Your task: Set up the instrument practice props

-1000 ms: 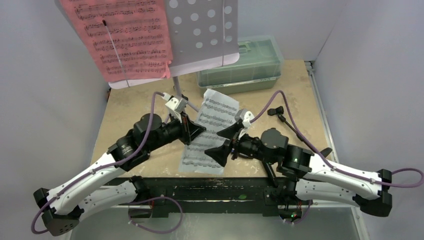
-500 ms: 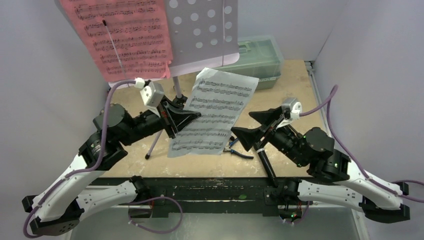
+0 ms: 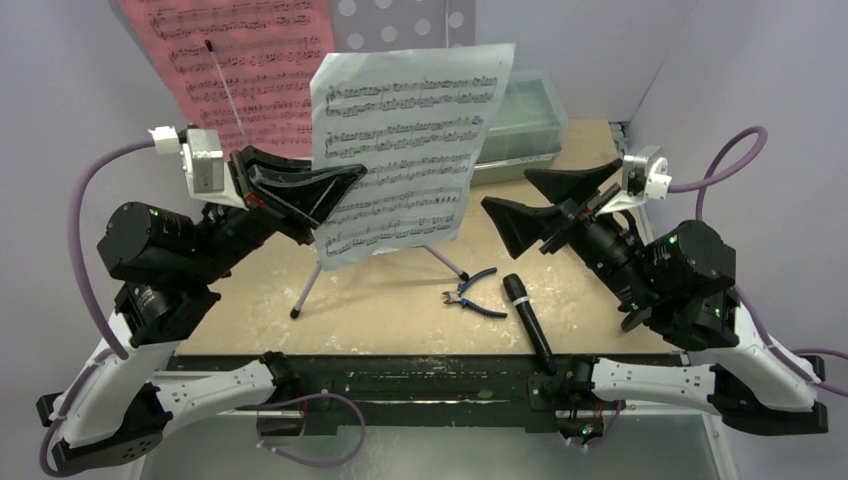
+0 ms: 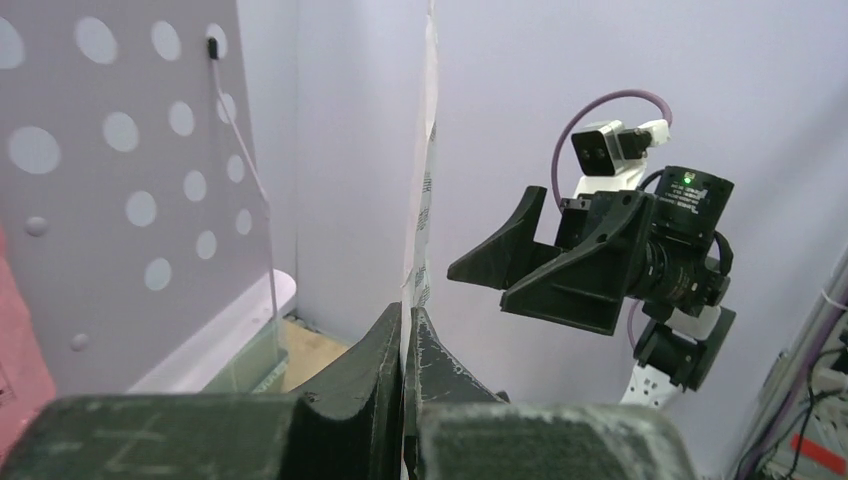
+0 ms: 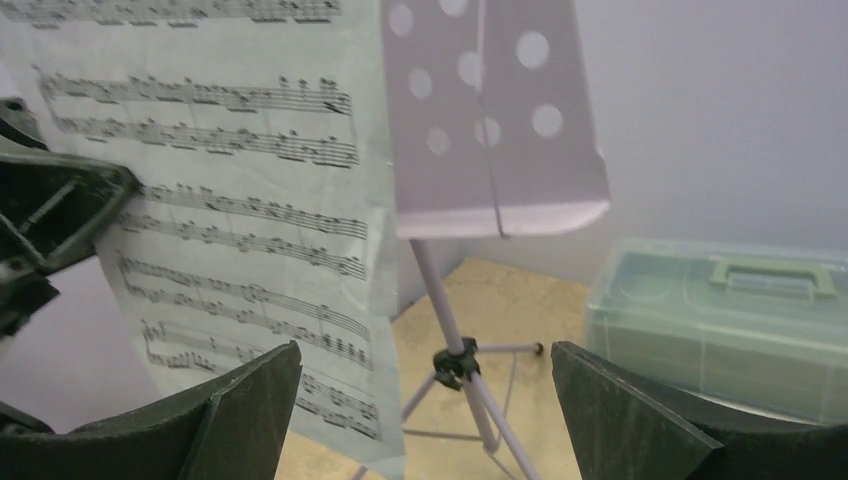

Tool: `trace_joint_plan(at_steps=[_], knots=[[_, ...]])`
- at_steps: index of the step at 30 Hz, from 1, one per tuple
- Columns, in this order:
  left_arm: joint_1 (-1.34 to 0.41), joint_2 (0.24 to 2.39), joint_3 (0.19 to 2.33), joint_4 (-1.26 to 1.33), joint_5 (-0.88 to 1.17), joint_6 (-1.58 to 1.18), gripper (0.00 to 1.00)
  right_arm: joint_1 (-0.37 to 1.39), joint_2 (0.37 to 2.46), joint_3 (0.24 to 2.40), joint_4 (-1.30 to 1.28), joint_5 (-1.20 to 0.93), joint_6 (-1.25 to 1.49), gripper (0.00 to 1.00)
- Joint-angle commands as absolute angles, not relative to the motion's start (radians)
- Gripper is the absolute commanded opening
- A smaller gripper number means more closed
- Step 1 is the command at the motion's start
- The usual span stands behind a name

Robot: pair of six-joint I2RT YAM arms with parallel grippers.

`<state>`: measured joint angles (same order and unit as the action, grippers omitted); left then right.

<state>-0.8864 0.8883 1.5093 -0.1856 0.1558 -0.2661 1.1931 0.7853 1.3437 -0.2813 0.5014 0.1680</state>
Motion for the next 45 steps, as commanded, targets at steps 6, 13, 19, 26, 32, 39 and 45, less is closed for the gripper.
trace_joint_plan(at_steps=[6,13,19,26,32,39,45], knots=[[-0.891,0.843,1.47,-0.067,0.024,-0.373,0.0,1.16,1.053,1.751,-0.391,0.203,0.192,0.99],[-0.89,0.758,1.404,-0.056,0.019,-0.423,0.0,0.815,1.124,1.764,-0.37,-0.174,0.348,0.99],[-0.891,0.738,1.391,-0.077,0.063,-0.49,0.0,0.724,1.16,1.732,-0.29,-0.452,0.421,0.99],[-0.89,0.708,1.379,-0.095,0.074,-0.531,0.0,0.608,1.147,1.561,0.109,-0.845,0.714,0.99],[-0.891,0.713,1.337,-0.059,0.119,-0.575,0.0,0.602,1.18,1.51,0.365,-0.925,0.925,0.87],[-0.891,0.719,1.3,-0.038,0.136,-0.609,0.0,0.601,1.193,1.485,0.426,-0.872,0.971,0.66],[-0.89,0.709,1.287,-0.039,0.128,-0.619,0.0,0.602,1.197,1.444,0.534,-0.862,1.044,0.46]])
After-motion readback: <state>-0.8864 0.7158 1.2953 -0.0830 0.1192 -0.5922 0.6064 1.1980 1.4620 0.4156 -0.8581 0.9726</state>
